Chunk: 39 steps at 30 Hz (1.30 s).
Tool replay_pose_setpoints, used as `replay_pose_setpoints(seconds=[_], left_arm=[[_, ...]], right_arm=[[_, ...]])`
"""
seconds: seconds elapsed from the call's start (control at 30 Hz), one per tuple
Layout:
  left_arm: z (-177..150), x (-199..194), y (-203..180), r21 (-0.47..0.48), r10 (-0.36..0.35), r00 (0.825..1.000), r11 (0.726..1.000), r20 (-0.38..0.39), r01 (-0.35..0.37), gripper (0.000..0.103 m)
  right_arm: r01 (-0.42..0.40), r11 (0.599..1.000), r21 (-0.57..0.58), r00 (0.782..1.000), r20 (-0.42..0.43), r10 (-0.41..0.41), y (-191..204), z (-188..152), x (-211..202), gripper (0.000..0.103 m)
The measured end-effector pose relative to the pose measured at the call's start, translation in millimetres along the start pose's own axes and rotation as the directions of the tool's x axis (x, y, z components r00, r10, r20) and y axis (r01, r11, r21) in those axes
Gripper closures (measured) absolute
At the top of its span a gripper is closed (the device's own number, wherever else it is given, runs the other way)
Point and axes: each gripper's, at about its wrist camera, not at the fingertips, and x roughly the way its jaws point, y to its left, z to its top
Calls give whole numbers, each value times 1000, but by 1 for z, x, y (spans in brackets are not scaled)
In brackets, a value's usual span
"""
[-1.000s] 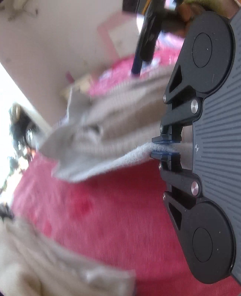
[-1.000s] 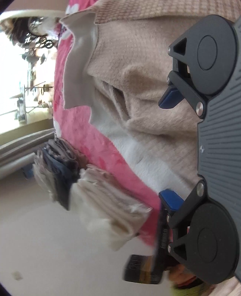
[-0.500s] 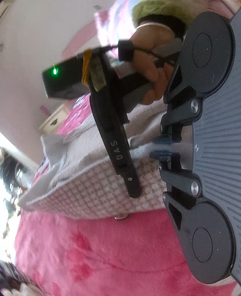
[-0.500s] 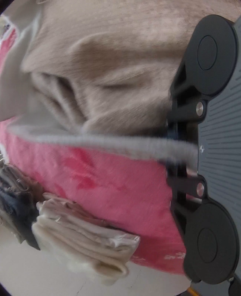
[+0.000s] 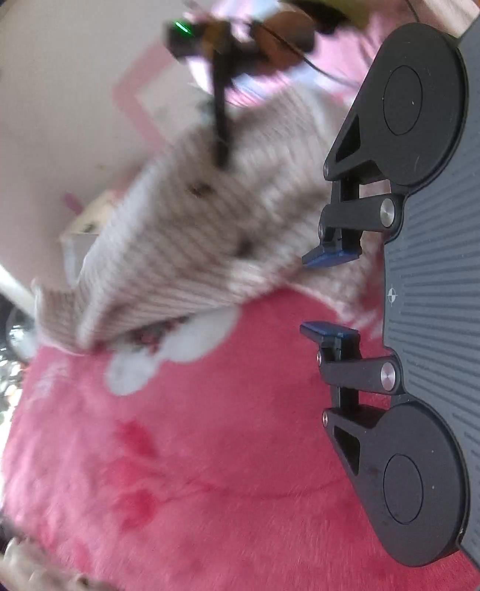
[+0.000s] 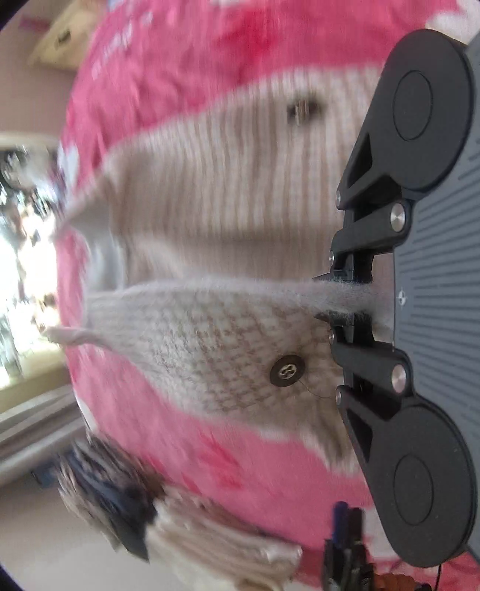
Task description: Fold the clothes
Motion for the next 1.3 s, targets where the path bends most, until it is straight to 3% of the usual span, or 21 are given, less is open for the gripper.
replay_pose_setpoints(seconds=[0.13,0.27,0.33,0.37,0.43,0.6,0.67,0.73,0.8,0.83,0.97,1.07,1.13,1.17,1.23,1.3], left_arm=[[-4,21,-14,77,11,999,997,-31,-9,60],[-8,33,-31,146,38,999,989,-15,-35,57],[-12,32,-39,178,68,998,982,12,-69,66],[-13,31,-42,189,79,997,979,24,-82,80],[-13,30,-44,192,95,995,976,41,-101,89],[-9,28,-44,178,117,993,978,-10,-113,88],[-8,28,-42,164,125,991,979,-39,-117,77],[-6,20,-39,108,110,994,988,2,-109,77],[-4,10,-36,42,91,994,995,60,-94,85],[-3,4,-35,9,84,992,996,90,-85,95],[1,-16,-28,-118,62,976,992,209,-38,98],[16,-61,-13,-197,119,942,979,313,-58,99],[33,-98,1,-239,183,900,967,396,-91,99],[45,-119,8,-256,219,869,960,443,-112,99],[75,-164,21,-290,295,787,944,541,-155,99],[108,-206,25,-310,370,678,926,635,-215,99]], right_arm=[[78,993,87,997,-19,-76,-39,-5,6,93],[48,989,137,999,-10,-47,-48,-13,14,92],[47,990,131,999,-5,-47,-46,-13,16,92],[45,990,132,999,-3,-45,-46,-13,17,91],[35,989,144,999,-1,-35,-48,-11,17,91],[14,987,159,1000,13,-17,-54,-14,14,91],[14,987,158,1000,15,-17,-54,-16,14,91],[17,988,155,1000,16,-19,-53,-16,15,89],[22,989,149,1000,13,-24,-52,-16,17,88],[26,989,148,1000,11,-28,-52,-17,18,88],[34,989,142,999,10,-35,-50,-17,17,88],[23,989,148,1000,16,-25,-49,-17,14,88],[7,988,155,1000,20,-10,-49,-18,13,87],[-1,988,157,1000,21,-2,-49,-18,13,88],[-10,988,155,1000,20,7,-47,-18,13,87],[-21,988,151,1000,20,18,-45,-18,13,87]])
